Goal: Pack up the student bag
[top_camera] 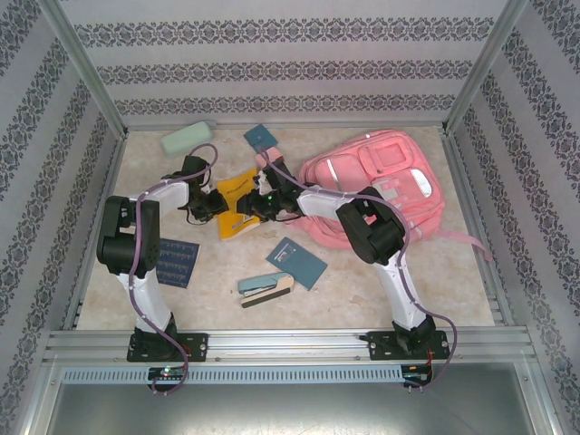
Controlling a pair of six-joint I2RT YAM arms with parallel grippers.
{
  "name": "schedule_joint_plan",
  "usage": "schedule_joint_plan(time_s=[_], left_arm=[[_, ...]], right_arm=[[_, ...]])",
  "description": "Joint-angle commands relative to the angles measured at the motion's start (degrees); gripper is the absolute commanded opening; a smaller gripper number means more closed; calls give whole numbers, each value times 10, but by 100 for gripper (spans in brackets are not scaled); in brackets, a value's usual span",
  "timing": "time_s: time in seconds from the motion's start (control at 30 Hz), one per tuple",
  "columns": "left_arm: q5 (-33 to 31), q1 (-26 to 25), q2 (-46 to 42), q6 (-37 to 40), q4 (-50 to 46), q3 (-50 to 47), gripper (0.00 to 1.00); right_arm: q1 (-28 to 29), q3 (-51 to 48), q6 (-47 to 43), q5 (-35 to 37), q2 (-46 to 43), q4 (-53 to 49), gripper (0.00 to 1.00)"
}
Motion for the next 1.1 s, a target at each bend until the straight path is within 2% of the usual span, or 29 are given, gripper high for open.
schedule_joint_plan(time_s=[0.0,0.1,0.17,0.2,0.4,0.73,0.87,0.93,0.97,1.07], left_arm=[[70,-25,14,-1,-15,-16,26],[62,-25,6,4,-24,-11,26],[66,-23,-2,1,-27,-8,28],[70,-23,-8,-3,-26,-7,29],[113,-21,-63,-53,10,9,50],[210,-20,-109,-171,156,23,85],[242,-21,-117,-213,223,19,94],[258,-22,-120,-234,260,10,95],[265,-23,-123,-245,277,4,100],[276,-27,-130,-264,309,-12,100]], right_arm=[[24,19,4,-29,2,64,34],[15,-4,-7,-15,-19,57,23],[5,-25,-5,-10,-39,64,3],[-1,-36,-3,-7,-50,69,0],[-29,-93,-13,13,-144,74,0],[-70,-171,-33,39,-283,63,0],[-80,-194,-20,29,-309,82,0],[-83,-199,-16,24,-317,88,0],[-85,-199,-14,21,-320,90,0],[-87,-200,-7,11,-327,93,0]])
